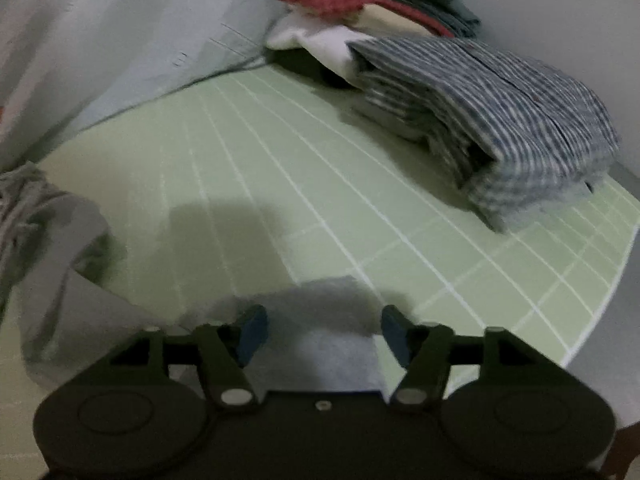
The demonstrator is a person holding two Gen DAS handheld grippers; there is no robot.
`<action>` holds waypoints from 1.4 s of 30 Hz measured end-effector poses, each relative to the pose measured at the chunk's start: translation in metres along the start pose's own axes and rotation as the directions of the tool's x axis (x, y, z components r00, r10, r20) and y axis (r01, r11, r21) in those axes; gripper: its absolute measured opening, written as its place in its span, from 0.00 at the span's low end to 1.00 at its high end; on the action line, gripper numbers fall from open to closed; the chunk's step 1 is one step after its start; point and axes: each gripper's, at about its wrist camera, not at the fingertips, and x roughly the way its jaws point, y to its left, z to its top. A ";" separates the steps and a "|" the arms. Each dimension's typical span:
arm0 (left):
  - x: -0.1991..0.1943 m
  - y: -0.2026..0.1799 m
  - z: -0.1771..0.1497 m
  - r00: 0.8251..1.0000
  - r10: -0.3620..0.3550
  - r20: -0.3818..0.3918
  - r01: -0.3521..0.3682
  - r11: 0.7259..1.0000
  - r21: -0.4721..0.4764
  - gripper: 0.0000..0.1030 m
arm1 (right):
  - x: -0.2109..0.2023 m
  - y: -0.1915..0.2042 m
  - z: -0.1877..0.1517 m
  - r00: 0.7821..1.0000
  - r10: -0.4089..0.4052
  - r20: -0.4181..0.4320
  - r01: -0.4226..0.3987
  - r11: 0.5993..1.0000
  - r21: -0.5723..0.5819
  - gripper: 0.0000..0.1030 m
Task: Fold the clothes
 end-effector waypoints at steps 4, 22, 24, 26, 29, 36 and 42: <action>-0.001 -0.011 -0.002 1.000 -0.001 -0.003 0.001 1.000 0.009 0.51 | 0.000 0.000 0.002 0.998 0.068 0.004 -0.068 0.997 -0.031 0.23; -0.003 -0.038 -0.006 1.000 0.004 0.007 -0.004 1.000 0.025 0.51 | -0.071 -0.059 0.068 0.948 -0.230 0.222 0.231 0.973 0.022 0.06; -0.002 -0.036 -0.006 1.000 0.008 0.004 -0.009 1.000 0.019 0.51 | -0.063 -0.069 0.060 0.954 -0.247 0.171 0.241 0.969 0.053 0.06; -0.002 -0.034 -0.005 1.000 0.017 0.002 -0.017 1.000 0.017 0.51 | -0.049 -0.075 0.050 0.958 -0.257 0.123 0.251 0.966 0.063 0.06; -0.003 -0.027 -0.004 1.000 0.028 0.003 -0.028 1.000 0.011 0.52 | -0.027 -0.080 0.041 0.967 -0.248 0.066 0.243 0.967 0.073 0.06; -0.009 0.010 -0.002 0.996 0.084 0.015 -0.083 0.996 -0.036 0.55 | -0.017 -0.063 0.027 0.949 -0.314 0.038 0.312 0.948 0.057 0.55; -0.003 0.050 -0.004 0.996 0.092 -0.008 -0.092 0.991 -0.095 0.57 | -0.039 0.010 0.024 0.947 -0.294 0.130 0.301 0.953 -0.038 0.77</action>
